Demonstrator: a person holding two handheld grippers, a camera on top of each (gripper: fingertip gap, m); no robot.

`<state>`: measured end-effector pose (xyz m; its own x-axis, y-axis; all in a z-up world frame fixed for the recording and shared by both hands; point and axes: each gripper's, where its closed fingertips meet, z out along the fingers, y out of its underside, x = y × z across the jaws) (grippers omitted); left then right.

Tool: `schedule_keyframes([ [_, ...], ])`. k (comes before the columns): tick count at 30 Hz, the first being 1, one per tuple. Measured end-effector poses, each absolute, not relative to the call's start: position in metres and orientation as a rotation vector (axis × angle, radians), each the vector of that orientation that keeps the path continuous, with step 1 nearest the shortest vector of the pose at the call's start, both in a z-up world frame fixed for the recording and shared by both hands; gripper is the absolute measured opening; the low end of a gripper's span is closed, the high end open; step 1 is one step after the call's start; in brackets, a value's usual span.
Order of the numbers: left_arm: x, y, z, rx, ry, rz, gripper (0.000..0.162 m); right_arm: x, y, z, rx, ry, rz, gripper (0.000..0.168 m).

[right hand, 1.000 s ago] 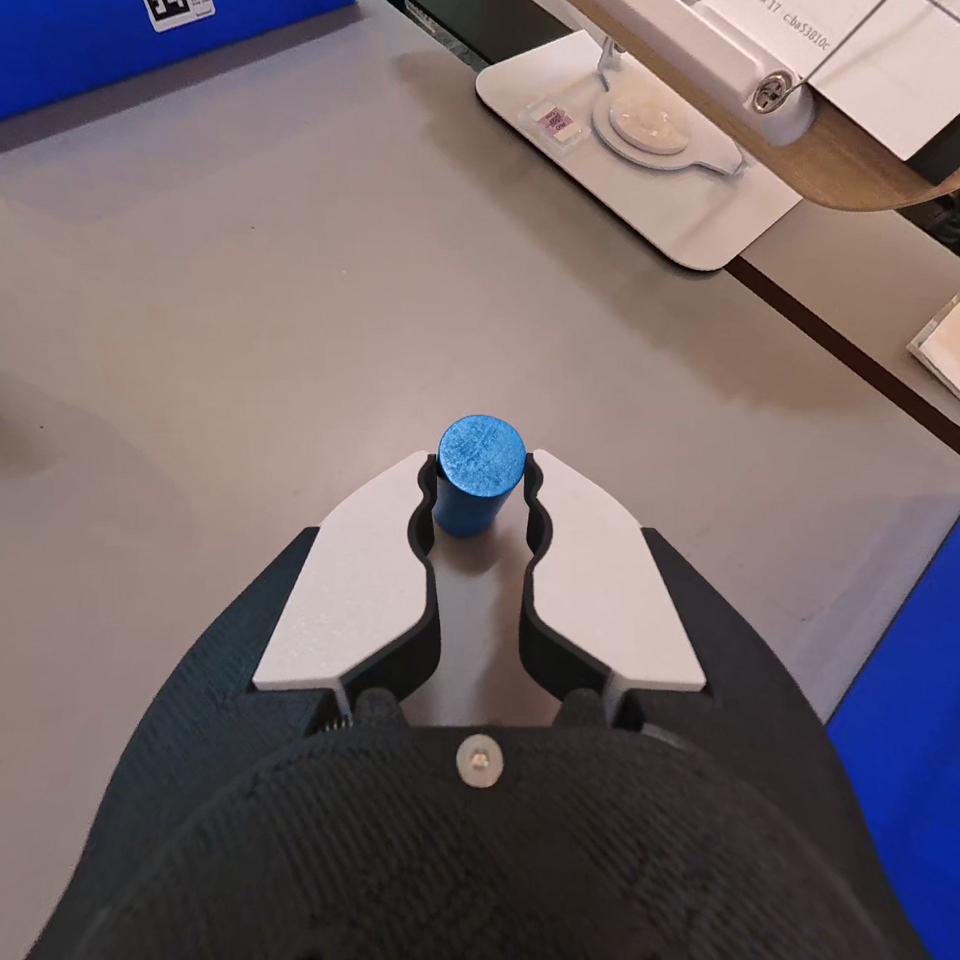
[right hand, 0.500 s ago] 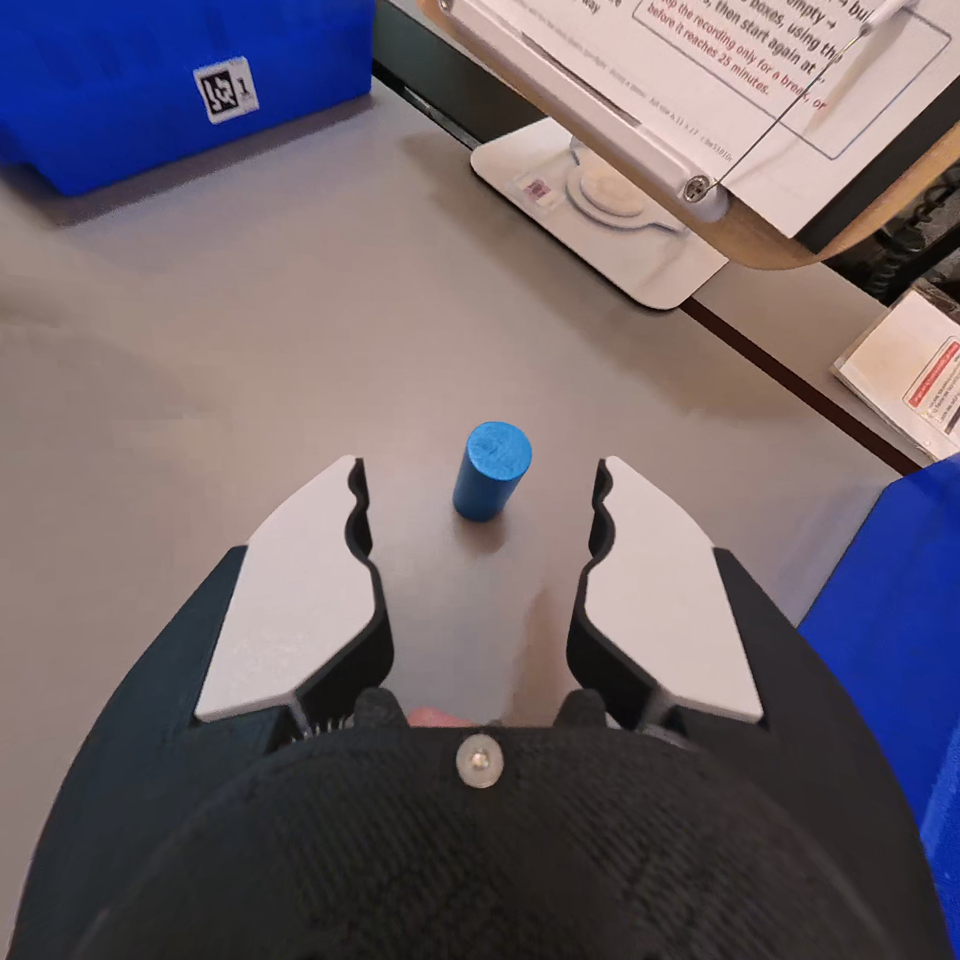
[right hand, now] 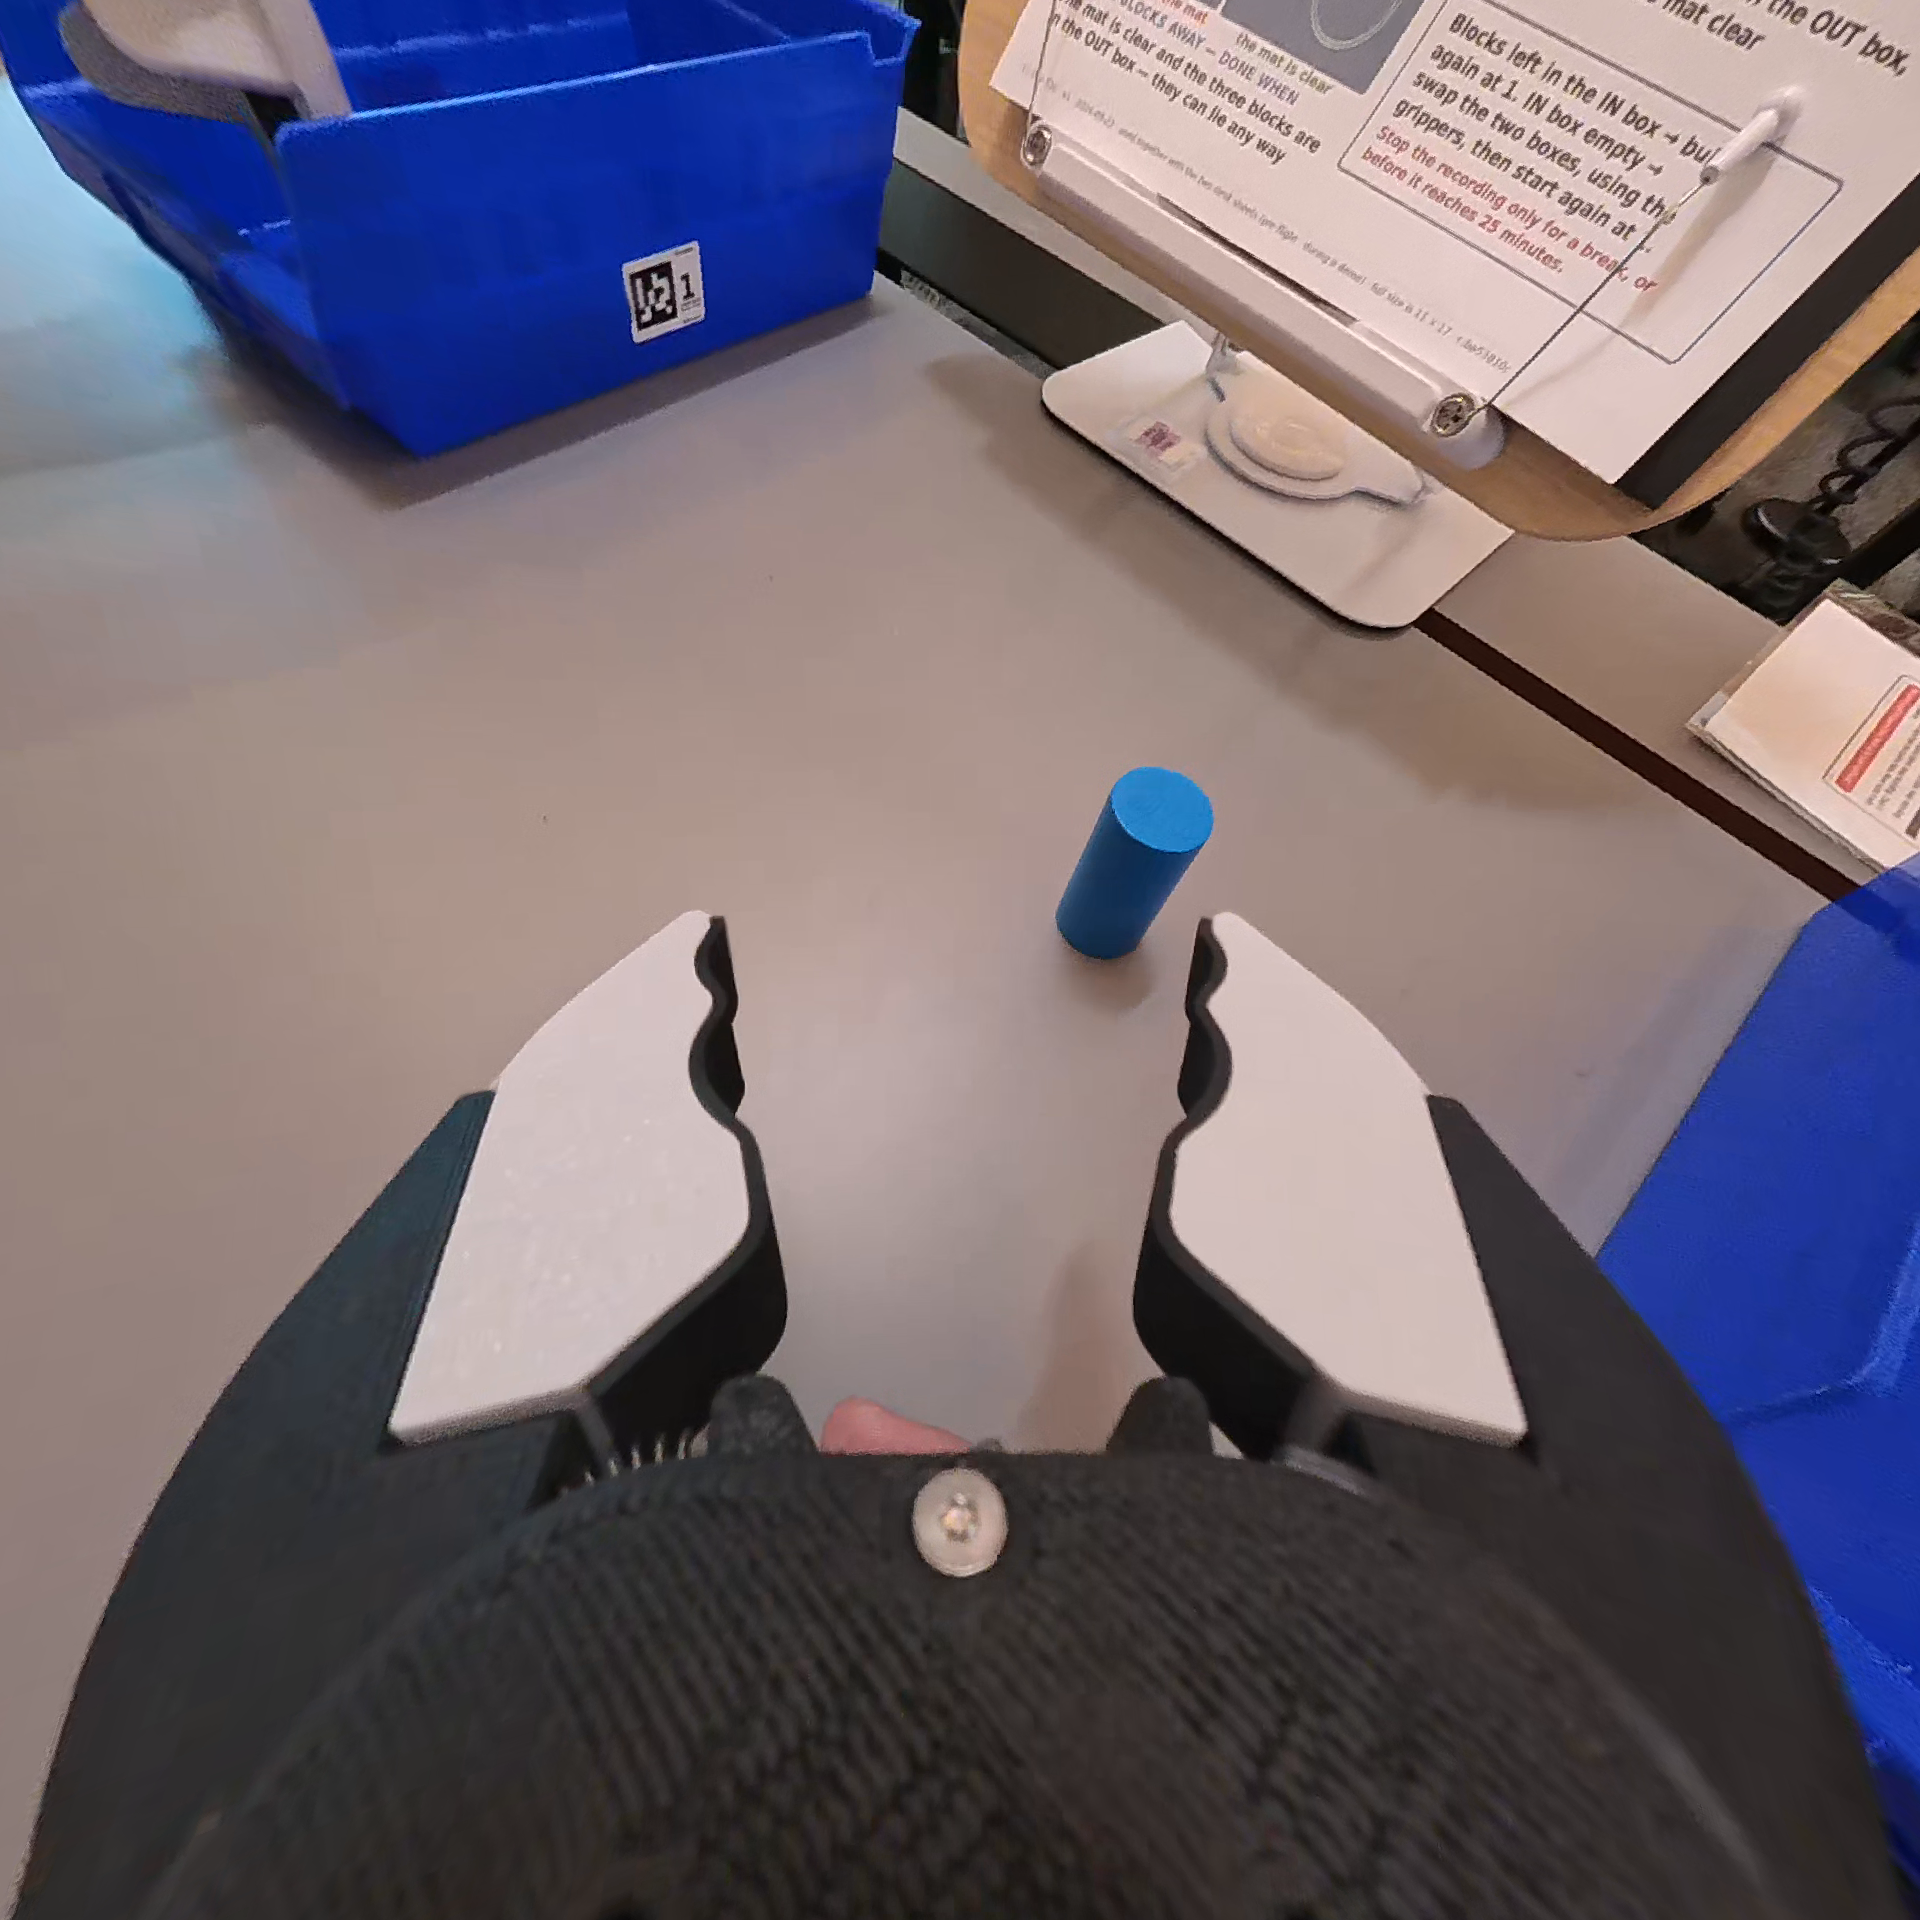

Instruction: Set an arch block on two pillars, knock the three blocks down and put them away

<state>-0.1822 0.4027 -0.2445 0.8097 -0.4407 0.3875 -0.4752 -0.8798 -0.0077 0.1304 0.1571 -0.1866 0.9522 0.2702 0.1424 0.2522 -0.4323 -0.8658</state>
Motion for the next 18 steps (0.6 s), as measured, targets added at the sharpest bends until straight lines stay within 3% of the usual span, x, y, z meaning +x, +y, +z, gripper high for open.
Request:
schedule_keyframes([
  [10, -0.180, 0.412, -0.278, 2.959, -0.694, 0.436, 0.034, 0.124, 0.153, -0.193, -2.046, -0.386, 0.033, 0.084],
  [18, -0.184, 0.411, -0.266, 2.997, -1.037, 0.436, 0.033, 0.110, 0.151, -0.189, -2.028, -0.428, 0.026, 0.082],
])
